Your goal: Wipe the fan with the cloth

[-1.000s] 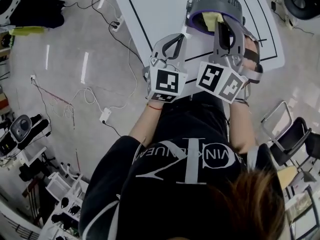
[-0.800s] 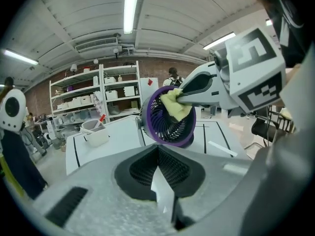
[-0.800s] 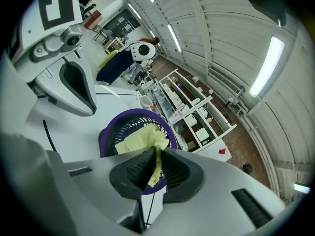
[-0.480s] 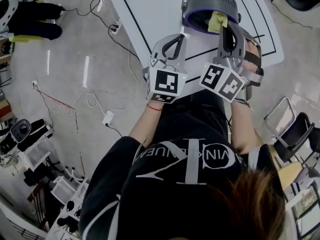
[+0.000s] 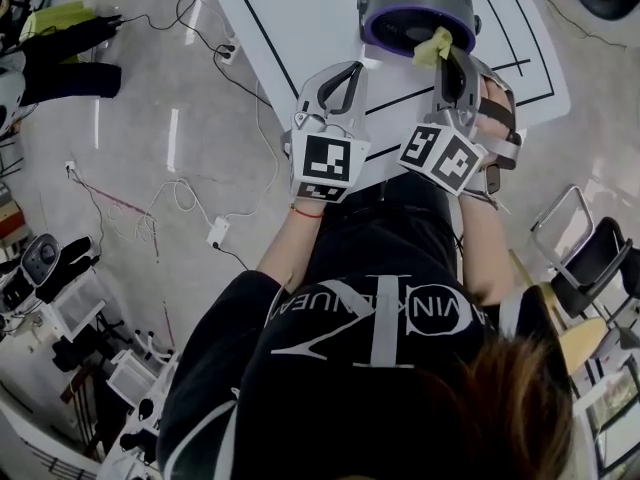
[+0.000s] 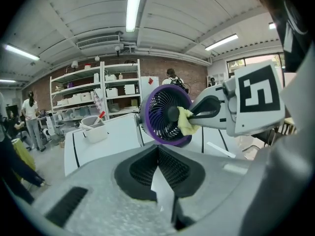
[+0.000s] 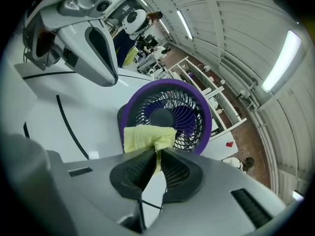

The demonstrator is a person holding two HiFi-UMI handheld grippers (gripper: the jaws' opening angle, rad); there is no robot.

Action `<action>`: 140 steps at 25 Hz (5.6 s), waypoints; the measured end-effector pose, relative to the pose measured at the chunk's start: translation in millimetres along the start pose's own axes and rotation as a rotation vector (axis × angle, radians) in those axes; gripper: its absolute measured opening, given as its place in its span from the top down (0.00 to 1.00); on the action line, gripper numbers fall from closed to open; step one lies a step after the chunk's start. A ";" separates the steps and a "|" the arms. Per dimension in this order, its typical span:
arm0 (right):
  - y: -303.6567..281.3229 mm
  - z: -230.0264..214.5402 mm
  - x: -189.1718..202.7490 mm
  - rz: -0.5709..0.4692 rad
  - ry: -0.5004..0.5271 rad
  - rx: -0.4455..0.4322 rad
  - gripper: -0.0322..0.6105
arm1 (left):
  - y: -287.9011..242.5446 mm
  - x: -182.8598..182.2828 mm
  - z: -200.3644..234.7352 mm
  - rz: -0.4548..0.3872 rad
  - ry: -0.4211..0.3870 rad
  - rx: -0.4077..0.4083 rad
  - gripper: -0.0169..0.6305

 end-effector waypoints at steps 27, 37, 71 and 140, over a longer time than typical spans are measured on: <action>-15.2 15.6 -63.4 -0.107 -0.057 -0.248 0.91 | 13.4 18.9 14.5 0.033 0.050 -0.046 0.96; -11.4 -2.8 -76.8 -0.176 -0.131 -0.276 0.90 | 13.5 19.3 15.0 0.032 0.064 -0.054 0.96; 30.3 -77.2 -32.6 -0.299 -0.700 -0.198 0.90 | 24.0 -7.2 -1.8 -0.023 0.018 -0.064 0.96; 101.6 -51.5 0.2 -0.427 -0.842 -0.291 0.91 | 142.7 -22.5 14.8 -0.329 0.141 -0.282 0.96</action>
Point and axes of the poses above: the fingertips, and each gripper's own axes: y backward along the fingers, z to its left, x out of its underside, the point moved 10 cm from there along y, backward along the fingers, and after that the axes turned 4 degrees about x, right-handed, at the moved point
